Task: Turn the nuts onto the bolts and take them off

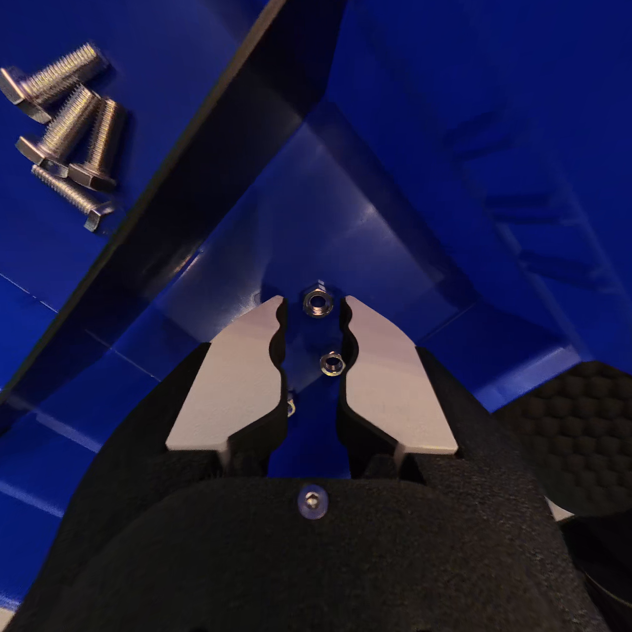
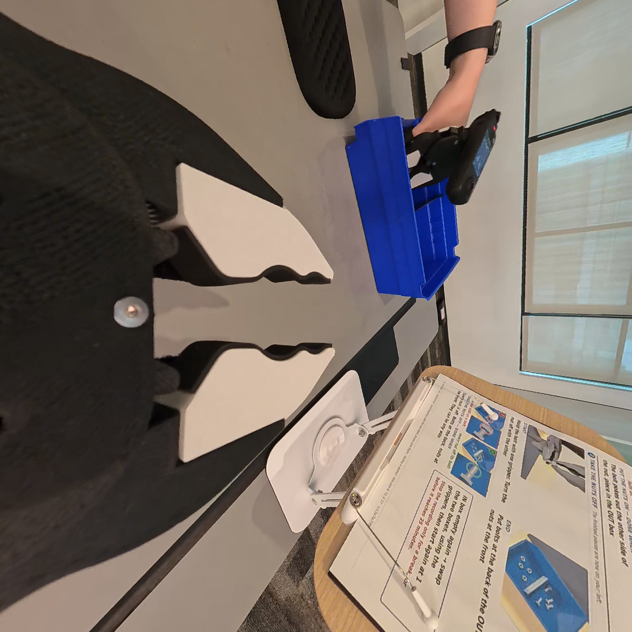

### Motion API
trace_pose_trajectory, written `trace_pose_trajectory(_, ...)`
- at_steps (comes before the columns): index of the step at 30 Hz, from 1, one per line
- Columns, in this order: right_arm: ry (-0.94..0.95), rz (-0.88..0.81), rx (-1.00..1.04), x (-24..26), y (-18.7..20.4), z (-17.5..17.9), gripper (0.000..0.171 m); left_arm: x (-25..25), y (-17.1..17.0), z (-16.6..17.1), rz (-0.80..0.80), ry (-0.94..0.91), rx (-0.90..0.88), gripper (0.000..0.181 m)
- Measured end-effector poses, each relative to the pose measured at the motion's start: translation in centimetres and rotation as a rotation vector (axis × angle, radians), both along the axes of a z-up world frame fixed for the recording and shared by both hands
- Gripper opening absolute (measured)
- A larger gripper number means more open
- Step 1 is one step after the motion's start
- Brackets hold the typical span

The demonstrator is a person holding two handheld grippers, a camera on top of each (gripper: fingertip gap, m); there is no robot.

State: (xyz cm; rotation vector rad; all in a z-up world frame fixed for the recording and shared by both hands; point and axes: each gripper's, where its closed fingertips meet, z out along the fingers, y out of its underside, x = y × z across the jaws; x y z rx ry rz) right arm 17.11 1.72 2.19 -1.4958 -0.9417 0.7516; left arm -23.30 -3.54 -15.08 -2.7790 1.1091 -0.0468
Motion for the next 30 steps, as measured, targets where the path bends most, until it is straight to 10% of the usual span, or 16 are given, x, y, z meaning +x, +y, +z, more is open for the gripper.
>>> trace_pose_trajectory(23,-0.024,0.004,0.003,-0.1,-0.1,-0.1,0.036,-0.9,0.1,-0.1,-0.026,0.051,0.029,0.018)
trace_pose_trajectory(30,0.027,-0.037,0.199,-0.7,-1.4,4.0,0.041,4.2,3.3,13.7,0.039,-0.393,0.372,0.017)
